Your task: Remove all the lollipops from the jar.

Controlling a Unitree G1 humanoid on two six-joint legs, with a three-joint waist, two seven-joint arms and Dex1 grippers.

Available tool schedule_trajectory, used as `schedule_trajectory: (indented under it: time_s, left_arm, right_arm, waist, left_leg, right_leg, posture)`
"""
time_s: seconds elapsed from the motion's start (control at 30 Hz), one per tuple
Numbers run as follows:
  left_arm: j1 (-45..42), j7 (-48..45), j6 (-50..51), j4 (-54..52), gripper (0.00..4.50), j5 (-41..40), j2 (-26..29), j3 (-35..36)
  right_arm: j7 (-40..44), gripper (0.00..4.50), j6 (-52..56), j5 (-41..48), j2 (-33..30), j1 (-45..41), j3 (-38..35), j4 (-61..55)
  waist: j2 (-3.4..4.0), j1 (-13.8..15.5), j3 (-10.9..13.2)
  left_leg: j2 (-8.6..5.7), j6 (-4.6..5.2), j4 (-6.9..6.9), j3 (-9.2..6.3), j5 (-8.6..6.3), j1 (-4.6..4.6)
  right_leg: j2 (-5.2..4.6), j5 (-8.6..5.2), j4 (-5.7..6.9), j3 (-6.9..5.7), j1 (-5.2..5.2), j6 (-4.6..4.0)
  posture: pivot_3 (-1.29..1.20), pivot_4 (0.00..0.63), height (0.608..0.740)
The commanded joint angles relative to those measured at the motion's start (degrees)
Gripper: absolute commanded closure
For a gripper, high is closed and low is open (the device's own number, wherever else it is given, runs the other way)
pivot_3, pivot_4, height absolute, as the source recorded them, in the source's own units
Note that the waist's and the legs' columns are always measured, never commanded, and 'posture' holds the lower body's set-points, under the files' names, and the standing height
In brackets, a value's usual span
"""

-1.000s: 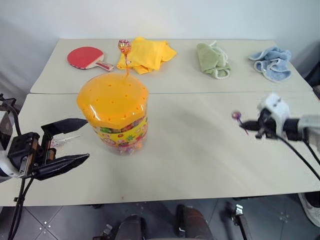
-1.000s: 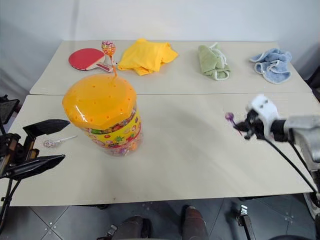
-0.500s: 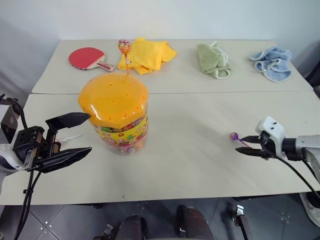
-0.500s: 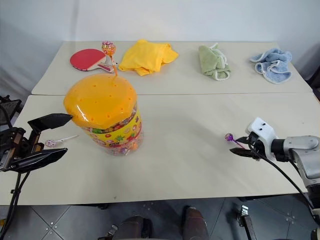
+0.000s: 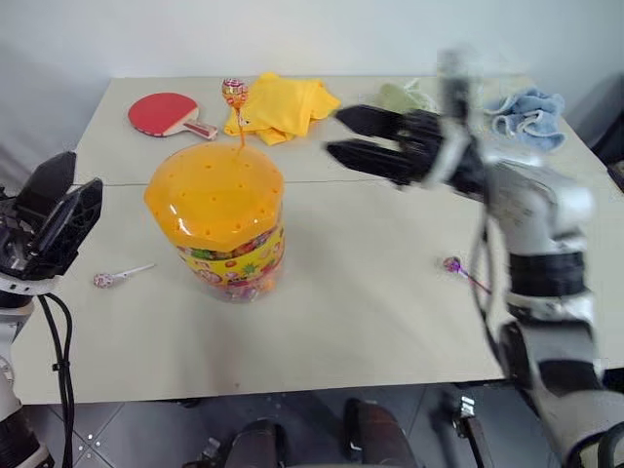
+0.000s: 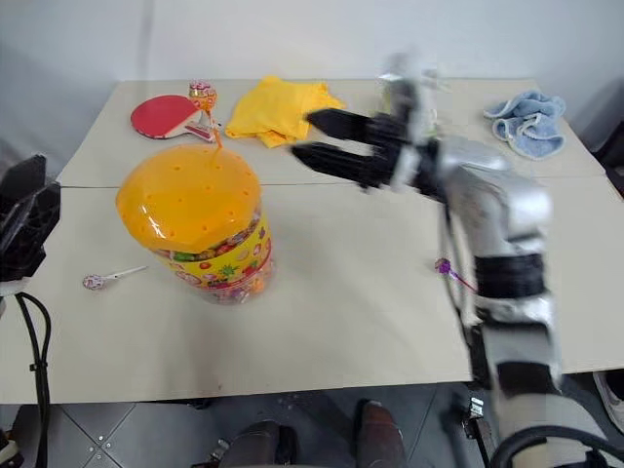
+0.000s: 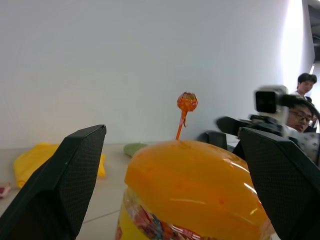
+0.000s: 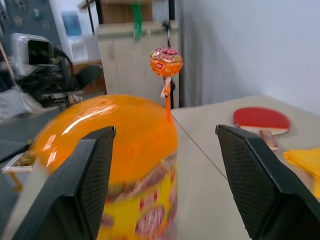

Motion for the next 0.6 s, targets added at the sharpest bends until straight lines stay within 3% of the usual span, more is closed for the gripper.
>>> schedule_trajectory:
  time_s: [0.03, 0.17, 0.37, 0.47, 0.6]
  left_arm:
    - [0.86, -0.25, -0.89, -1.77, 0.0, -0.64, 0.09, 0.24]
    - [1.73, 0.01, -0.43, -2.74, 0.0, -1.35, -0.19, -0.56]
    - [2.12, -0.01, -0.22, -3.46, 0.0, -2.29, 0.15, -1.04]
    - [1.24, 0.85, -0.15, -3.86, 0.0, -3.51, 0.16, -1.0]
    - [0.57, 1.31, 0.42, -4.44, 0.0, -5.92, 0.22, -1.26]
  right_arm:
    - [-6.76, 1.16, -0.47, -2.91, 5.11, -3.76, -0.66, 4.39]
    - [-10.28, 1.16, 0.51, -4.11, 11.38, -6.79, -0.15, 6.71]
    - [-10.24, 1.16, 0.84, -4.86, 13.88, -7.23, -0.33, 6.87]
    - [-9.33, 1.73, 1.21, -4.49, 14.14, -6.83, -0.35, 6.51]
    - [-9.14, 3.1, 0.48, -5.03, 14.53, -6.87, -0.45, 7.27]
  waist:
    - [-0.06, 0.57, -0.03]
    - [-0.07, 0.39, -0.04]
    - [-0.07, -0.09, -0.04]
    - [-0.07, -0.47, -0.04]
    - [-0.07, -1.07, -0.04]
  left_leg:
    - [-0.03, 0.0, 0.0, -0.02, 0.0, -0.05]
    - [-0.18, 0.0, 0.0, -0.13, -0.01, -0.22]
    - [-0.14, 0.0, -0.05, -0.17, -0.01, -0.22]
    - [-0.14, 0.0, 0.01, -0.11, 0.0, -0.22]
    - [-0.12, -0.02, 0.02, -0.11, 0.02, -0.21]
  right_leg:
    - [-0.02, 0.0, 0.09, -0.1, -0.01, -0.01]
    - [-0.15, 0.0, 0.05, -0.27, -0.05, -0.01]
    - [-0.14, -0.01, 0.04, -0.46, -0.05, -0.01]
    - [-0.14, -0.01, 0.03, -0.41, -0.05, -0.01]
    - [-0.14, -0.01, 0.05, -0.39, -0.05, -0.01]
  posture:
    - [0.0, 0.15, 0.74]
    - [0.0, 0.15, 0.74]
    - [0.0, 0.15, 0.74]
    - [0.0, 0.15, 0.74]
    - [0.0, 0.15, 0.74]
